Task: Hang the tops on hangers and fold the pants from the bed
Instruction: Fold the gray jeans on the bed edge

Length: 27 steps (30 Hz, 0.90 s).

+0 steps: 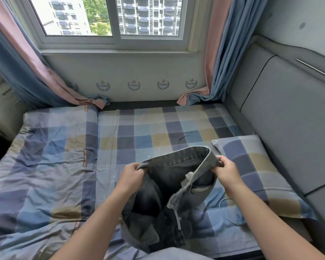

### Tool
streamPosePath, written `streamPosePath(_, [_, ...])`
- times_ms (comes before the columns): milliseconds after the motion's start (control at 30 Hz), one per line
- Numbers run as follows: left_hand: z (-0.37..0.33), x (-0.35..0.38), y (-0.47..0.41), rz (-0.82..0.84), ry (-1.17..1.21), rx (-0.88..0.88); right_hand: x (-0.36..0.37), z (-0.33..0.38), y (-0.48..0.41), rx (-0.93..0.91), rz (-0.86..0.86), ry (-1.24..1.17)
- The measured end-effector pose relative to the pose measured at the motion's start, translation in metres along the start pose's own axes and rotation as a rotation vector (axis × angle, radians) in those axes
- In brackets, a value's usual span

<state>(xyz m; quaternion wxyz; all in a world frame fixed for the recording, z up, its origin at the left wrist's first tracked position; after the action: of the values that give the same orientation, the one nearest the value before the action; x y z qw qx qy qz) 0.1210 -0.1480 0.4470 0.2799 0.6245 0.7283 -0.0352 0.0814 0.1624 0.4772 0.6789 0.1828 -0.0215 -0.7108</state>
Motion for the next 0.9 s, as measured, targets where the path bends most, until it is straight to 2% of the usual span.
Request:
streamPosePath(100, [-0.012, 0.003, 0.007, 0.021, 0.076, 0.012, 0.005, -0.017, 0.001, 0.087, -0.018, 0.02])
streamPosePath(167, [-0.022, 0.004, 0.012, 0.015, 0.103, 0.036, 0.016, -0.019, 0.005, 0.081, 0.074, 0.079])
streamPosePath(300, [-0.05, 0.004, 0.02, 0.083, 0.002, 0.152, 0.055, 0.001, 0.024, -0.164, 0.433, 0.351])
streamPosePath(367, [-0.065, 0.007, 0.027, 0.161, -0.034, 0.217, 0.077, 0.013, 0.031, -0.275, 0.547, 0.524])
streamPosePath(467, [-0.081, 0.01, 0.038, 0.292, 0.001, 0.277, 0.096, 0.021, 0.031, -0.331, 0.511, 0.609])
streamPosePath(567, [-0.081, 0.003, 0.042, 0.466, 0.085, 0.227, 0.093, 0.028, 0.025, -0.379, 0.377, 0.69])
streamPosePath(633, [-0.074, -0.001, 0.04, 0.492, -0.107, 0.216, 0.085, 0.034, 0.02, -0.42, 0.315, 0.72])
streamPosePath(733, [-0.064, -0.004, 0.033, 0.321, -0.463, 0.257, 0.077, 0.04, 0.014, -0.467, 0.25, 0.774])
streamPosePath(833, [-0.057, -0.009, 0.025, 0.021, -0.527, 0.317, 0.073, 0.037, 0.009, -0.481, 0.164, 0.895])
streamPosePath(900, [-0.048, -0.015, 0.016, -0.112, -0.521, 0.297, 0.066, 0.03, 0.003, -0.446, 0.117, 0.941])
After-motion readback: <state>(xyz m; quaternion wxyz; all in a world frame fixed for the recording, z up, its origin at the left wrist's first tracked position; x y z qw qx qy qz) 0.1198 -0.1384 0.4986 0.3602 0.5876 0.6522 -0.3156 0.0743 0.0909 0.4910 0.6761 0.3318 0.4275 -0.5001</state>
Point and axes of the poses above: each hand's wrist, its own y-axis away from the middle knuckle, its own x-axis out of the palm, z = x × y, the point moved 5 cm from there along -y, towards the middle knuckle, and after that the axes turned 3 degrees about z, right-handed, at the moved point
